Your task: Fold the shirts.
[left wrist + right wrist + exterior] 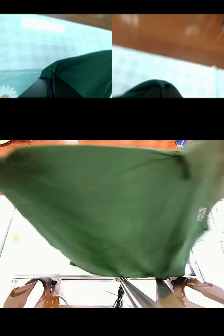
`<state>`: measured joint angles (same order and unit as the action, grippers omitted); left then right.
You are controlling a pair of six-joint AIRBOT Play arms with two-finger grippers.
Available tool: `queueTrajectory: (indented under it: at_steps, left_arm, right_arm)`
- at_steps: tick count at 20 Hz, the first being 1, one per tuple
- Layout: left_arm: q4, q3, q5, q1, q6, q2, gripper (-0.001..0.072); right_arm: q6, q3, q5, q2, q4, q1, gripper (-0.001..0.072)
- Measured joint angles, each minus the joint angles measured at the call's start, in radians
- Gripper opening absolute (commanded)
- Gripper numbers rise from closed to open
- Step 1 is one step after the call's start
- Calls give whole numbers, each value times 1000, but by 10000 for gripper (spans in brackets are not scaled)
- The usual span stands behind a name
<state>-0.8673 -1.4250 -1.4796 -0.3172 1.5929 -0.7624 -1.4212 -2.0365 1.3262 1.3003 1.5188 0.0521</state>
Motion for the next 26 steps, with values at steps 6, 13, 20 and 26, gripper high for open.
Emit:
queueTrajectory:
  at_steps: [6, 13, 20, 26]
  left_arm:
    - [-72, 288, 269, 3, -69, -151, 22]
    - [-77, 346, 502, 58, -112, -437, 23]
    - [-76, 315, 475, 86, -119, -585, 546]
    - [-138, 261, 109, -36, -135, -555, 545]
  right_arm:
    - [3, -1, -68, 325, -45, 7, 18]
    - [-40, -1, -134, 533, -53, 8, 19]
    - [-43, -1, 53, 571, -40, -18, 507]
    - [-4, 21, 305, 415, 34, -134, 500]
